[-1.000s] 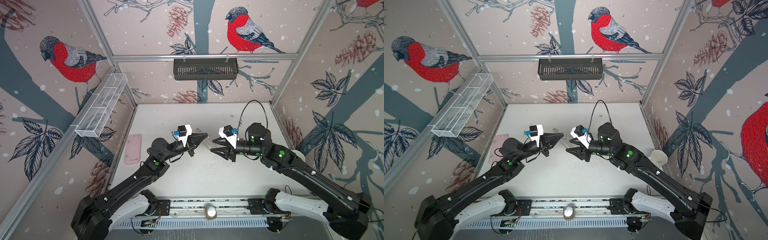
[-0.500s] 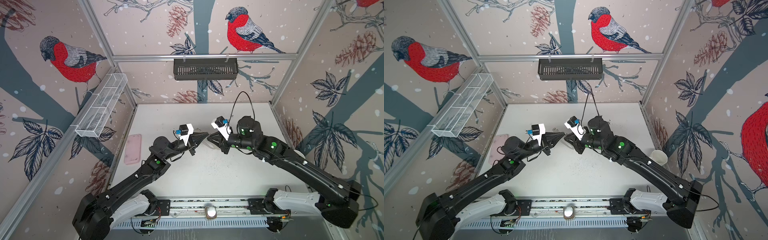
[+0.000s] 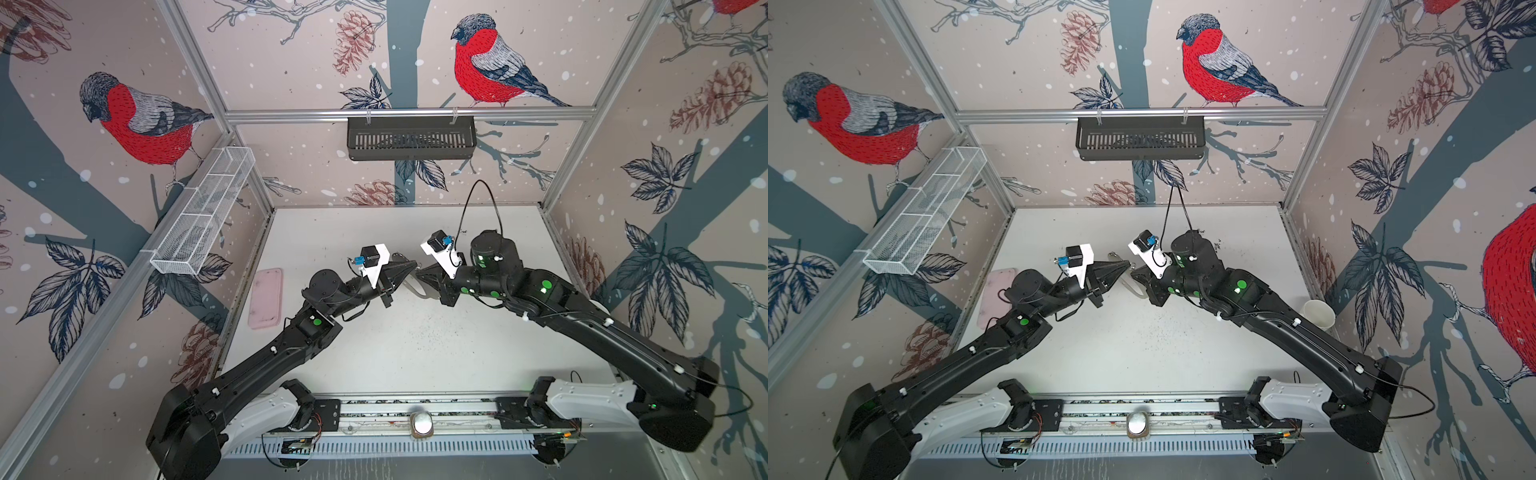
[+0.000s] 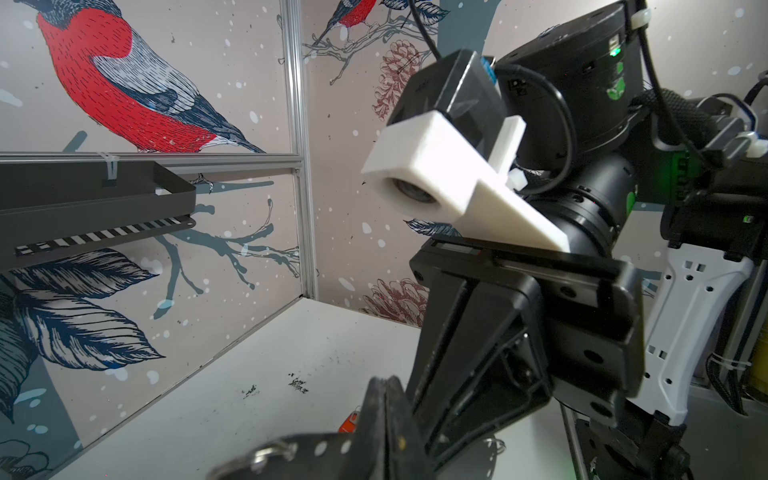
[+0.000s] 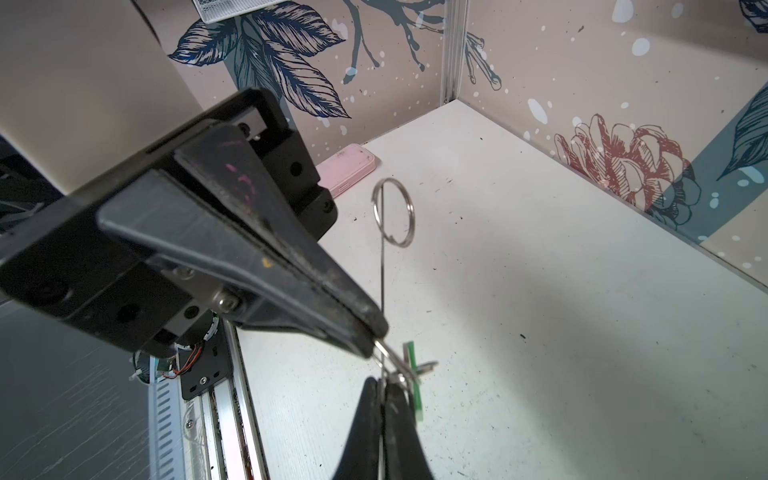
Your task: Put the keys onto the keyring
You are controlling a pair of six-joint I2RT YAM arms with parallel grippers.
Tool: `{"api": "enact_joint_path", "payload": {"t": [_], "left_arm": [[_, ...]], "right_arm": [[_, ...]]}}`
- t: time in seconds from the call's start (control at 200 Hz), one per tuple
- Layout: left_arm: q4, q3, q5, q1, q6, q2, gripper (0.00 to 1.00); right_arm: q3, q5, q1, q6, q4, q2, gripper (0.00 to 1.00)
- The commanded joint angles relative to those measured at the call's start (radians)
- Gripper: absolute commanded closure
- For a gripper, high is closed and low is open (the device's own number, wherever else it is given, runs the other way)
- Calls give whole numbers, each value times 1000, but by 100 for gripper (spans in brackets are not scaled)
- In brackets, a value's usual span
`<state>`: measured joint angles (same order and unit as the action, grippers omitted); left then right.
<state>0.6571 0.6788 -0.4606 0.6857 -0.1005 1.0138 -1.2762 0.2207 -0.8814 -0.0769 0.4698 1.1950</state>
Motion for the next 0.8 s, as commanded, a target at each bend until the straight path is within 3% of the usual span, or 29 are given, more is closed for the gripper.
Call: {"api": "enact_joint_path", "payload": {"t": [0.0,0.2,0.475,0.795], "left_arm": [[-13,13,112,2,21,-28,71],[-52,-21,246,2,42,-92,67],[-99,-54,166,8,4,-67,74],[-68,-71,131,130,-46,53,68]], "right_arm": [[-29,-103,1,-59,28,7,100],[-39,-273,1,-154,-1,17,100],[2,-430,-1,-265,-148,18,100],[55,-526,-4,-330,-265,15,100]]}}
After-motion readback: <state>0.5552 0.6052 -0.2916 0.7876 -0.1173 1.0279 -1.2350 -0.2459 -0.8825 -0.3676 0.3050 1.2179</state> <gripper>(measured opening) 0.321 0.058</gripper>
